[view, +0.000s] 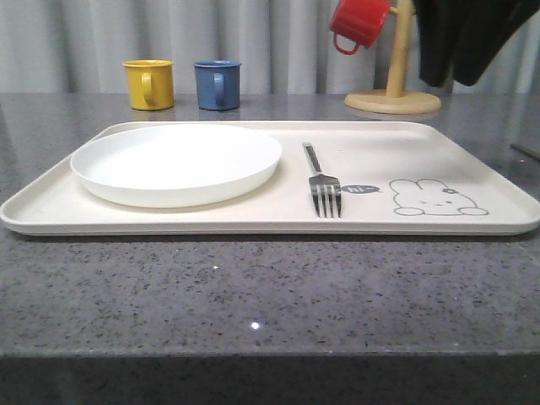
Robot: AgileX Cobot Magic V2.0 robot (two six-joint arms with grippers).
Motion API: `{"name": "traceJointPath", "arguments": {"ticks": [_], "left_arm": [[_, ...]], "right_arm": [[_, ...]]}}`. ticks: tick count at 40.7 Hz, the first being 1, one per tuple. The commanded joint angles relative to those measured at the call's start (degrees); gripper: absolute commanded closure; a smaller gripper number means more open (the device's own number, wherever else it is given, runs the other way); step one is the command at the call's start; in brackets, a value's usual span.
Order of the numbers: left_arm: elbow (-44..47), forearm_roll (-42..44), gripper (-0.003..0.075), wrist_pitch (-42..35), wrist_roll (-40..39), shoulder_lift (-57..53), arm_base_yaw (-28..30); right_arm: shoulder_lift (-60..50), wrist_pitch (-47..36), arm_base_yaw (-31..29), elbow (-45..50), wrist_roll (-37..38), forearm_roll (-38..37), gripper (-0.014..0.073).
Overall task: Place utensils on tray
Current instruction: 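Open the right gripper and move it back to the chopsticks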
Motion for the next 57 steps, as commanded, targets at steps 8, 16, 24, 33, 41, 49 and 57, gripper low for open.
{"name": "traceJointPath", "arguments": {"ticks": [8,16,24,33,41,49,57], "left_arm": [[-1.62,-0.86,0.0298,-4.48,-0.56,0.27,-0.34],[-1.62,-0.86,0.0298,-4.48,-0.56,0.27,-0.34],[-1.62,-0.86,0.0298,-4.48,-0.56,0.27,-0.34],[-1.62,-0.86,0.0298,-4.48,-0.56,0.27,-0.34],[-1.62,-0.86,0.0298,-4.48,-0.56,0.27,-0.34],[-1.62,-0.86,0.0298,-4.48,-0.56,0.27,-0.34],[-1.62,-0.86,0.0298,-4.48,-0.56,0.27,-0.34]], "right_arm": [[-3.27,5.92,-13.78,6.09,-7.80,-0.85,0.0286],[-3.27,4.27,-20.17,11.11,-9.73,-0.79,0.0286],[-3.00,0.89,-20.51,12.08,-10.01,0.37,0.0286],[0.13,0.44,-20.46,12.08,-11.66,4.99,0.0286],[1.47,0.80,-20.40,12.08,-12.21,5.73,0.0309],[1.47,1.44,-20.40,12.08,-12.21,5.73,0.0533],[1.32,1.49,-20.40,11.90,-12.21,5.73,0.0553]]}}
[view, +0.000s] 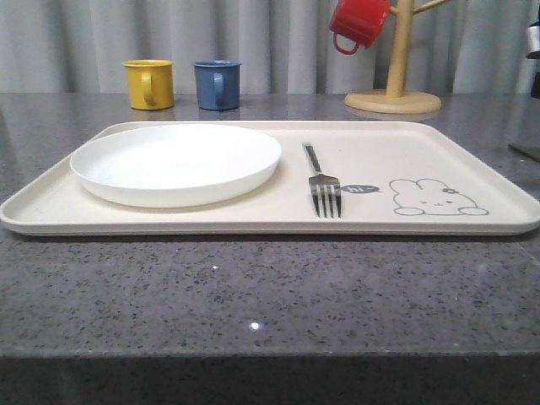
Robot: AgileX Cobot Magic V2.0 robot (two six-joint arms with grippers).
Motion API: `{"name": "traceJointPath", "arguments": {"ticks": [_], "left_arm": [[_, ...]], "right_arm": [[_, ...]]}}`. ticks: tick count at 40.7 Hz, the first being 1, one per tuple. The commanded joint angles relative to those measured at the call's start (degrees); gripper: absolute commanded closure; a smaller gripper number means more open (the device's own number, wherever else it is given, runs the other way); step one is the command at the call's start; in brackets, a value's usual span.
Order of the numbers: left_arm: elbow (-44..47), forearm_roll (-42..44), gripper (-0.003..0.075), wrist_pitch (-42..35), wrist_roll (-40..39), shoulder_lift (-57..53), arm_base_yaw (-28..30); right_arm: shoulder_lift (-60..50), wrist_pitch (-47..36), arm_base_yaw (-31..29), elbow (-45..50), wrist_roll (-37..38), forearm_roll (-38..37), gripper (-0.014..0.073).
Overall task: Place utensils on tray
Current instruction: 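Open the right gripper and move it back to the chopsticks, then grasp the steel chopsticks with the right gripper and lay them beside the fork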
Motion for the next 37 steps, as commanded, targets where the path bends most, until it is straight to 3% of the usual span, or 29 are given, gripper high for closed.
{"name": "traceJointPath", "arguments": {"ticks": [1,8,17,25,37], "left_arm": [[-1.62,-0.86,0.0298,-4.48,-0.56,0.27,-0.34],[-1.62,-0.86,0.0298,-4.48,-0.56,0.27,-0.34],[-1.62,-0.86,0.0298,-4.48,-0.56,0.27,-0.34],[-1.62,-0.86,0.0298,-4.48,-0.56,0.27,-0.34],[-1.62,-0.86,0.0298,-4.48,-0.56,0.27,-0.34]], "right_arm": [[-2.28,2.25,-0.24,-1.47,-0.73,0.98,0.0553],[-4.78,5.55,1.12,-5.12,-0.73,2.88,0.0553],[-6.71,6.34,9.90,-8.85,0.41,11.02,0.0553],[-5.72,1.77,17.37,-8.92,7.86,12.98,0.0553],[-0.40,-3.14,19.46,-8.92,13.12,16.89,0.0553]]}}
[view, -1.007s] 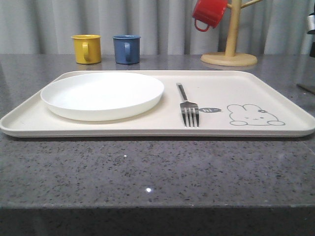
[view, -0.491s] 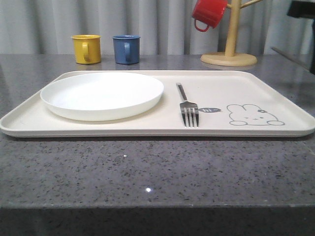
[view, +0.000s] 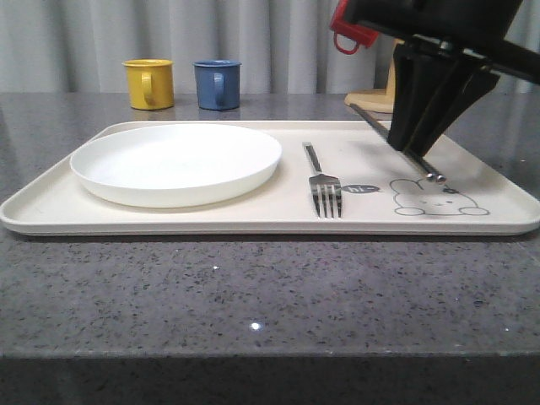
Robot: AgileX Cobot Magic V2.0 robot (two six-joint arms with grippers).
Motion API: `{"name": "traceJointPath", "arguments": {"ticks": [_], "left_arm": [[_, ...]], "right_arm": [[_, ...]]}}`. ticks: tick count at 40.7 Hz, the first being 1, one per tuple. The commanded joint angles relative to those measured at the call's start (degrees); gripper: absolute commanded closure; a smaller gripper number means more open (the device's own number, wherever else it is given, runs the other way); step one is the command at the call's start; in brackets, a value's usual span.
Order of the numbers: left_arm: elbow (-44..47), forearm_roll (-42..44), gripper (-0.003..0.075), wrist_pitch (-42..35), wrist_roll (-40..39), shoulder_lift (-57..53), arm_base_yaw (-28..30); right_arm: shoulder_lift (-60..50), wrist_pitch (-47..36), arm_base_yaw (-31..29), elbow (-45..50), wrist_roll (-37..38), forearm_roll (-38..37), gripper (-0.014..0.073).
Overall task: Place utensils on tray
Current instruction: 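Grasp the steel chopsticks with the right gripper and lay them beside the fork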
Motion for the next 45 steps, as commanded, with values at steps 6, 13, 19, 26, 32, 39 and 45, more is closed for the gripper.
{"name": "traceJointPath", "arguments": {"ticks": [6,13,19,26,32,39,45], "left_arm": [[-1.62,-0.86,0.0298,-4.48,-0.56,0.27,-0.34],[-1.62,-0.86,0.0298,-4.48,-0.56,0.27,-0.34],[-1.62,-0.86,0.0298,-4.48,-0.56,0.27,-0.34],[-1.62,-0.86,0.0298,-4.48,-0.56,0.27,-0.34],[-1.62,-0.86,0.0298,-4.48,-0.56,0.27,-0.34],[-1.62,-0.86,0.0298,-4.48,-0.56,0.27,-0.34],[-1.62,-0.86,0.0298,-4.48,-0.56,0.27,-0.34]], "right_arm": [[0.51,-3.85,-0.03,-1.82,2.10,4.30,0.0553],[1.14,-5.09,-0.03,-1.82,3.36,4.30,0.0490],[1.35,-5.23,-0.03,-1.82,3.36,4.22,0.0368],[1.37,-5.58,-0.03,-2.04,3.31,3.52,0.0346],[-0.10,-4.84,-0.03,-3.27,1.08,0.50,0.0346],[-6.73,-4.72,-0.17,-3.06,-0.16,-11.26,0.0347],[-11.50,-1.16,-4.00,-1.62,-0.16,-19.90,0.0347]]}}
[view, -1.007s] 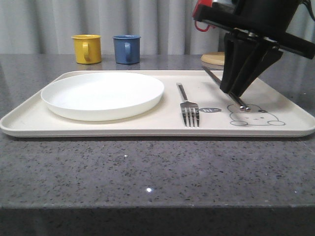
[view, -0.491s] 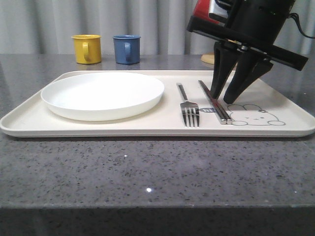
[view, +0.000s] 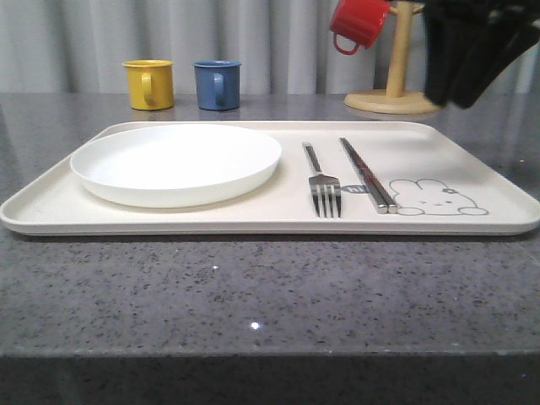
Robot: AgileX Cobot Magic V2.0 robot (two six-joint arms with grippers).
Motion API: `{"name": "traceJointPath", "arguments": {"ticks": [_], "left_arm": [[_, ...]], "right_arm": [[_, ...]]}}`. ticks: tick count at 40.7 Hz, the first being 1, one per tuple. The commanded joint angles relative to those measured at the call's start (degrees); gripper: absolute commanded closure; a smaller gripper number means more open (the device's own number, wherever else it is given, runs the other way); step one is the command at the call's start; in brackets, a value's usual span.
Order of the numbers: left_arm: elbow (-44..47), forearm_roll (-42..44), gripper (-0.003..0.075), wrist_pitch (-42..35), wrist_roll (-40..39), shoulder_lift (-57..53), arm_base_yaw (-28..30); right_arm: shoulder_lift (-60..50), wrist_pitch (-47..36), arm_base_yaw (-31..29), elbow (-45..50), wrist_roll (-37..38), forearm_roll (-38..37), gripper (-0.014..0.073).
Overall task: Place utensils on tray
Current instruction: 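Grasp the steel chopsticks with the right gripper and lay them beside the fork, then raise the right gripper and reach toward the steel spoon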
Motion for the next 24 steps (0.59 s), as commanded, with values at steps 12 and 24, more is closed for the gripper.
{"name": "traceJointPath", "arguments": {"ticks": [12,24], "left_arm": [[-1.62,-0.86,0.0298,-4.48,-0.56,0.27,-0.34],[-1.62,-0.86,0.0298,-4.48,-0.56,0.27,-0.34]], "right_arm": [[-5.50,6.33,-17.93,2.30,-10.61,-5.59,0.0347],[-3.95,6.01,-24.71,2.30,-18.21,-5.42,0.0347]]}}
